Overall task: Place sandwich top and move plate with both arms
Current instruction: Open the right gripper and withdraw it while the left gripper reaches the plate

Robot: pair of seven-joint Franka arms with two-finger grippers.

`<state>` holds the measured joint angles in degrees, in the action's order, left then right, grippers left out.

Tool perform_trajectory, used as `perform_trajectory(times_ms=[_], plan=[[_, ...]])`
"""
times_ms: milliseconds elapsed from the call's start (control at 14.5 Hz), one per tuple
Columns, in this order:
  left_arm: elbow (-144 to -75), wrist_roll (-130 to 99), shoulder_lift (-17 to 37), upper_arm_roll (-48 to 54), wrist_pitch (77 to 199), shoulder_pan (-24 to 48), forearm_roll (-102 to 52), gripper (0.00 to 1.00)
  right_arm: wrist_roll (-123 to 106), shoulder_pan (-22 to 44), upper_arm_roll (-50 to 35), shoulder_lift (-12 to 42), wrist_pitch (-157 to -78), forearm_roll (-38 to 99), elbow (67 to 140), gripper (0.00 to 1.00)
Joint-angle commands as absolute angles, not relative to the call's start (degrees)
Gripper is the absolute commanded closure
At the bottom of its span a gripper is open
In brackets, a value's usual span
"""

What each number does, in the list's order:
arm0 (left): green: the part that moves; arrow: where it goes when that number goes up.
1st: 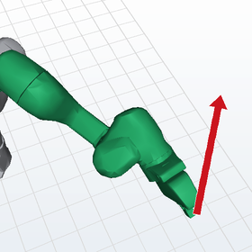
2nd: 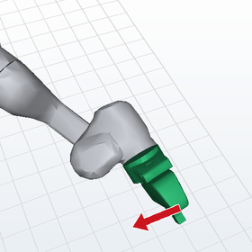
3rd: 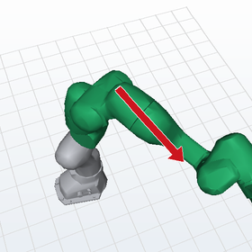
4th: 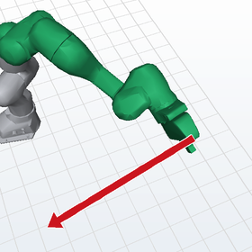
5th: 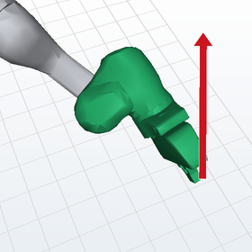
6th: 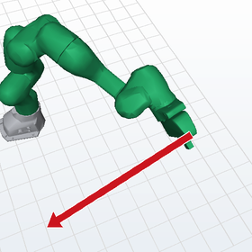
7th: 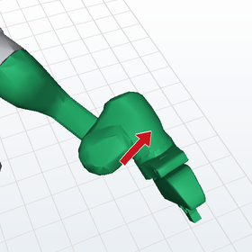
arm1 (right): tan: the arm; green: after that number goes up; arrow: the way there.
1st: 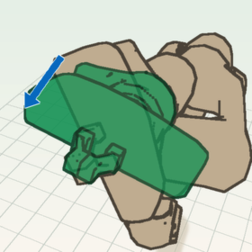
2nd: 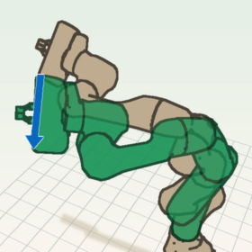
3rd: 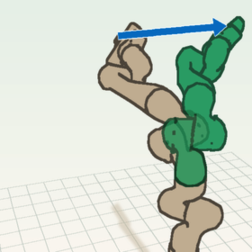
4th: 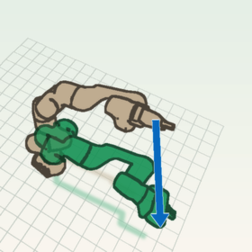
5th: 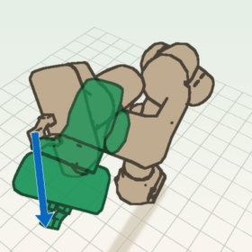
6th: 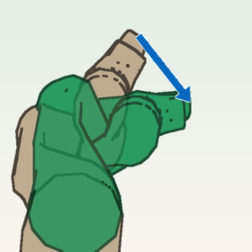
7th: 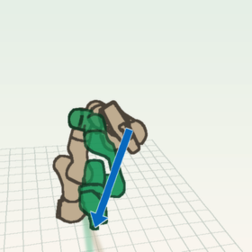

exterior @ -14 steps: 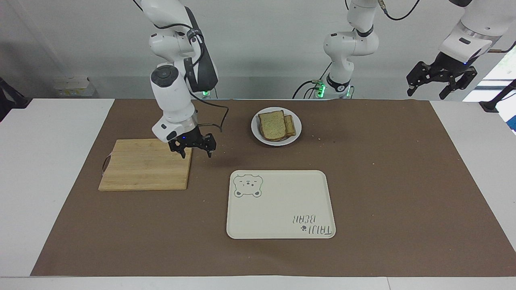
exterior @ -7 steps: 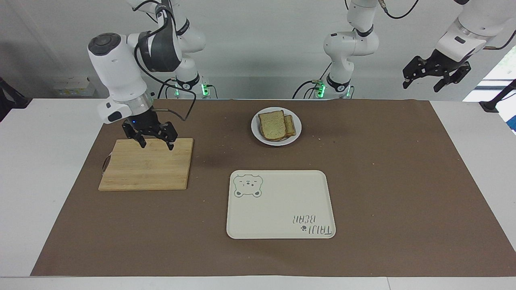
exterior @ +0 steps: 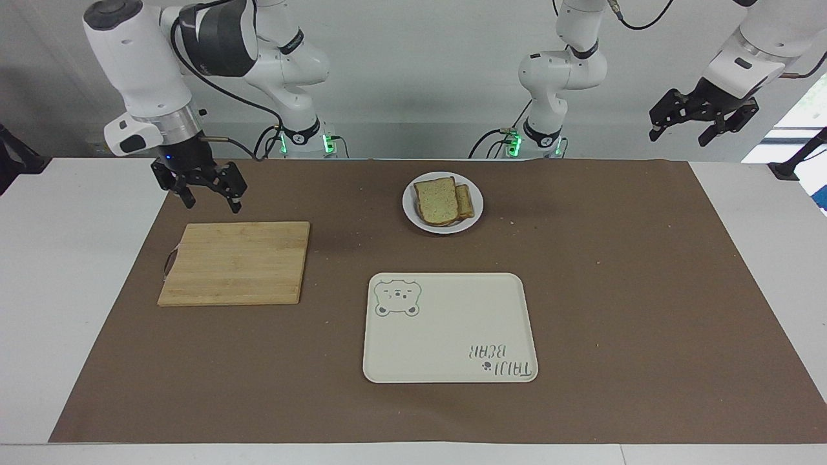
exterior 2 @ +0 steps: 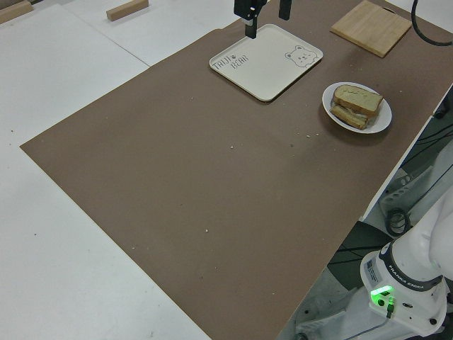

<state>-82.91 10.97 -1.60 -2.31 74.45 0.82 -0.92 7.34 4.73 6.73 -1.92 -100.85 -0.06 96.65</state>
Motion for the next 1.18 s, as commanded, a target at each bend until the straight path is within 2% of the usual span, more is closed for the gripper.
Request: perform_trajectory(times_ms=[0, 207, 415, 622, 899, 1106], plan=[[-84.5, 10.3, -3.2, -2.2, 72.2, 1.1, -0.4, 0.00, 6.0, 3.9, 6.5, -1.8, -93.2, -1.4, 91.3, 0.00], [-84.9, 10.1, -3.7, -1.5, 66.7, 1.7, -2.4, 0.00, 5.8, 2.9, 6.2, -4.0, -93.5, -1.1, 93.4, 0.00], [-84.9, 8.1, -3.8, 0.2, 66.5, 6.3, -7.1, 0.00, 5.5, 1.5, 6.2, -4.6, -93.4, -0.4, 94.0, 0.00], [-89.2, 6.5, -5.7, 0.5, 71.9, 8.0, -12.2, 0.00, 4.2, 2.0, 5.6, -4.6, -92.1, -0.2, 94.0, 0.00], [-114.0, 7.3, -14.8, 0.4, 94.6, 7.6, -23.3, 0.00, 0.1, 2.2, 5.4, -4.5, -91.4, -0.9, 93.6, 0.00], [-125.5, 10.0, -15.4, 0.6, 107.9, 9.0, -26.5, 0.00, -1.2, 2.2, 5.4, -4.7, -90.4, -1.1, 93.8, 0.00]])
